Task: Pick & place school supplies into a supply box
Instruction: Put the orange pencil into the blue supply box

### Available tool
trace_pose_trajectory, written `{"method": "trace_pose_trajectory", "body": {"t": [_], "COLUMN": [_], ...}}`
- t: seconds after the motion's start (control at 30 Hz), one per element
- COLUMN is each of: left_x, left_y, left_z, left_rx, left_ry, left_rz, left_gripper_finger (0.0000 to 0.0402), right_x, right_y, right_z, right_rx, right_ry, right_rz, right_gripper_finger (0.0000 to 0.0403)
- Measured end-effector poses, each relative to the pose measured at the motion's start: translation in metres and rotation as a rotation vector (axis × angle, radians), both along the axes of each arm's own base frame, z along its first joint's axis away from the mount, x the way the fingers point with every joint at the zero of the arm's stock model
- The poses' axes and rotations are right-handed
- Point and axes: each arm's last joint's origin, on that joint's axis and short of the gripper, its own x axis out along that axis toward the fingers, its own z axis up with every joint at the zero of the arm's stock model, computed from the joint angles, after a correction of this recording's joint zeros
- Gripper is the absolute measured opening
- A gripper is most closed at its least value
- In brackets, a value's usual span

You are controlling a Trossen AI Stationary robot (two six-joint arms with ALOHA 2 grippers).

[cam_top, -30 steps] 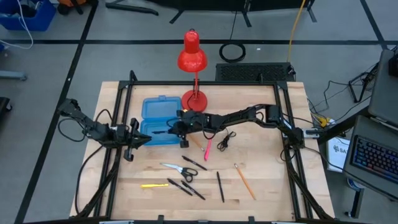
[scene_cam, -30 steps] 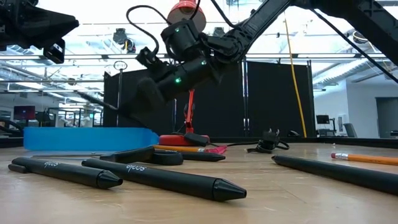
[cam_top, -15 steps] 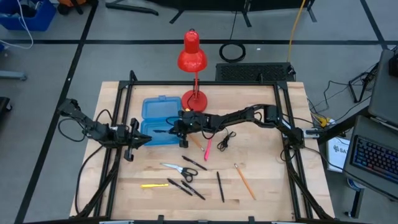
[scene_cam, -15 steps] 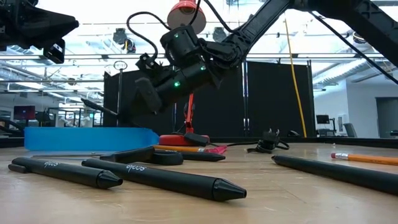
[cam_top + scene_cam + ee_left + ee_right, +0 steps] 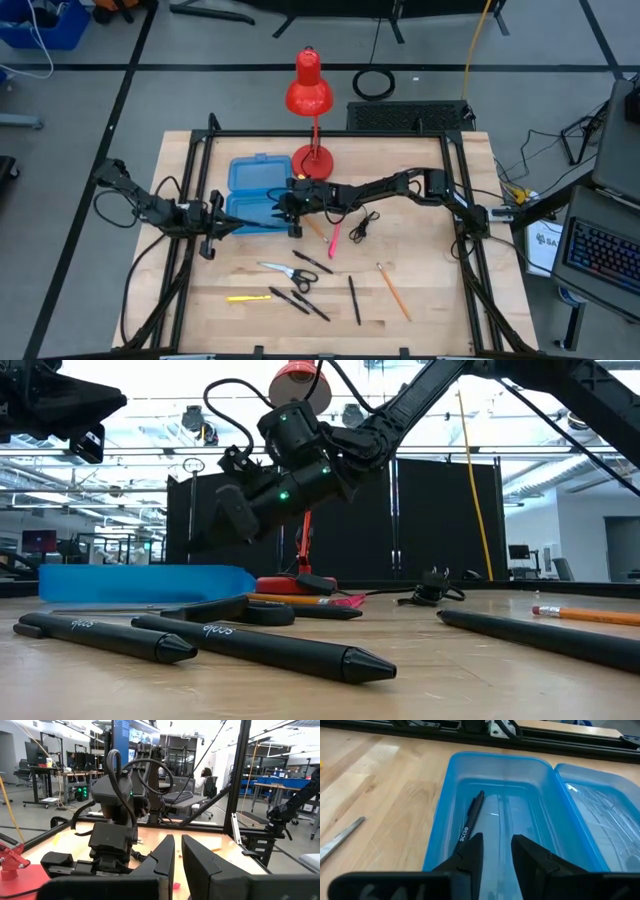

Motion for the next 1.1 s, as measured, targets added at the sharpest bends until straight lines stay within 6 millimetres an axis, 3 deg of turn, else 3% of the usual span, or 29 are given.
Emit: {"method": "trace_pose_trajectory", "body": {"t": [0.27, 0.43, 0.73, 1.1], "left_x": [0.000, 0.000, 0.000, 0.000], "left_y": [0.000, 0.000, 0.000, 0.000], "left_z": [-0.001, -0.001, -0.002, -0.002], "left_rx": [-0.023, -0.036, -0.063, -0.082], "left_ry": [0.012, 0.014, 0.019, 0.020], "left_rz": [-0.006, -0.008, -0.012, -0.012], "left_gripper_finger": [0.0037, 0.0037, 0.0037, 0.0037], "right_x": [-0.001, -0.008, -0.042, -0.082], "right_y": [0.012, 0.026, 0.055, 0.100], "right_z": [-0.002, 0.014, 0.056, 0.077], "right_rx": [0.004, -0.004, 0.062, 0.143], "right_ry": [0.033, 0.105, 0.352, 0.623], "right_rz": [0.024, 0.058, 0.078, 0.078], "right_gripper_finger": [0.0089, 0.0081, 0.0068, 0.0062]}}
